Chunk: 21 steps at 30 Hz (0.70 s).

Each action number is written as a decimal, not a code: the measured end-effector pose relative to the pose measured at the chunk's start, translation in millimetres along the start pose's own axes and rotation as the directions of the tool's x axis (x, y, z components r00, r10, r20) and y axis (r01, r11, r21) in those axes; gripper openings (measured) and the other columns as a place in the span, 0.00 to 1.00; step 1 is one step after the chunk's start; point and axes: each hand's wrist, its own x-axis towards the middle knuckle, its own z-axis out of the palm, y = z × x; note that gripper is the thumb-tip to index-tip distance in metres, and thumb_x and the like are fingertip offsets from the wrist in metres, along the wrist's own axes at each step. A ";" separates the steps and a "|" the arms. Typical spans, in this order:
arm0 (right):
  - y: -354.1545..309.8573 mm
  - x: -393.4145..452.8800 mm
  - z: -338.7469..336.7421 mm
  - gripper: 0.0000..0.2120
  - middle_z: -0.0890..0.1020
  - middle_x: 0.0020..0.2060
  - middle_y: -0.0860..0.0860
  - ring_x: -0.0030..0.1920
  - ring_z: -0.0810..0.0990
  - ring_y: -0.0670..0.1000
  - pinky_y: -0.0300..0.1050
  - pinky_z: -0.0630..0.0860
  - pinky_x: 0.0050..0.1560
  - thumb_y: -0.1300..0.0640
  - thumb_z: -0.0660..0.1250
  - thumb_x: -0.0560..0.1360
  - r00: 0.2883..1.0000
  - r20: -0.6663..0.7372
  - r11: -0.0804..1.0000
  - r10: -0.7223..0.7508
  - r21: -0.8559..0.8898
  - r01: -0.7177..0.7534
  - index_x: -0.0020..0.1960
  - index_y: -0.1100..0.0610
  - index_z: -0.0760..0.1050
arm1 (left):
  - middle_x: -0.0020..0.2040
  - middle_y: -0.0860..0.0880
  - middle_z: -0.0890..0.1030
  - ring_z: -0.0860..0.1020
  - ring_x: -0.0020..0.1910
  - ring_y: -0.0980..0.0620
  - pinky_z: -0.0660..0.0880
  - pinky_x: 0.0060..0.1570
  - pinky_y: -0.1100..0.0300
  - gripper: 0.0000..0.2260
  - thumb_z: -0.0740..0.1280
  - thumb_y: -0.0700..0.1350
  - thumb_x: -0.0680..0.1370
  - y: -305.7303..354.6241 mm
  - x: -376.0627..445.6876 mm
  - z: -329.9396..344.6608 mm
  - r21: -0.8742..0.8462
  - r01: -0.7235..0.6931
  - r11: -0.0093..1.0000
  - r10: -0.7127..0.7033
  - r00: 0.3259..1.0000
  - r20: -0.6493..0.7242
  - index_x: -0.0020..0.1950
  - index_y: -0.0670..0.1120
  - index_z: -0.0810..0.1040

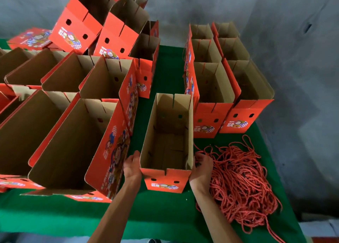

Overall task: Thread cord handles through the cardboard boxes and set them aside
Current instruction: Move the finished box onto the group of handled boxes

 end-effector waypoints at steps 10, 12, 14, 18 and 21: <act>5.3 -36.3 -3.9 0.21 0.84 0.29 0.53 0.29 0.84 0.55 0.53 0.81 0.29 0.48 0.62 0.85 0.978 0.117 0.964 0.170 0.188 -0.190 0.36 0.53 0.81 | 0.53 0.35 0.83 0.82 0.51 0.43 0.83 0.54 0.47 0.13 0.58 0.42 0.84 -29.4 -22.5 -9.6 0.051 0.077 0.996 -0.082 0.991 0.107 0.55 0.36 0.79; 4.5 -39.4 -3.9 0.23 0.83 0.28 0.55 0.29 0.84 0.57 0.57 0.82 0.31 0.47 0.62 0.84 0.981 0.052 0.949 0.186 0.248 -0.193 0.34 0.57 0.79 | 0.56 0.34 0.81 0.80 0.49 0.45 0.82 0.54 0.51 0.12 0.60 0.42 0.83 -35.2 -29.4 -8.7 0.057 -0.065 0.996 0.059 0.993 0.099 0.57 0.34 0.78; 8.6 -43.1 -5.1 0.23 0.84 0.30 0.53 0.32 0.86 0.53 0.54 0.84 0.37 0.50 0.61 0.85 0.991 -0.022 0.953 0.134 0.277 -0.123 0.34 0.58 0.79 | 0.56 0.40 0.82 0.80 0.49 0.47 0.79 0.59 0.45 0.10 0.61 0.47 0.80 -38.5 -38.8 -9.7 0.039 -0.148 0.988 0.145 0.987 0.066 0.55 0.43 0.78; 8.6 -58.0 -0.4 0.19 0.85 0.40 0.47 0.43 0.86 0.45 0.48 0.84 0.44 0.49 0.60 0.84 0.981 -0.055 0.971 -0.187 0.143 0.193 0.42 0.59 0.79 | 0.52 0.57 0.83 0.81 0.54 0.53 0.77 0.62 0.45 0.12 0.60 0.46 0.83 -32.4 -50.1 -0.5 0.103 -0.283 0.954 0.276 0.958 0.079 0.51 0.58 0.82; 6.5 -64.9 14.2 0.08 0.79 0.54 0.50 0.54 0.81 0.48 0.48 0.82 0.50 0.57 0.66 0.81 0.868 0.047 0.864 -0.495 -0.080 0.497 0.57 0.58 0.80 | 0.57 0.49 0.83 0.80 0.59 0.44 0.76 0.62 0.43 0.14 0.59 0.42 0.84 -29.5 -53.0 9.9 0.142 -0.359 0.922 0.338 0.929 0.153 0.59 0.53 0.82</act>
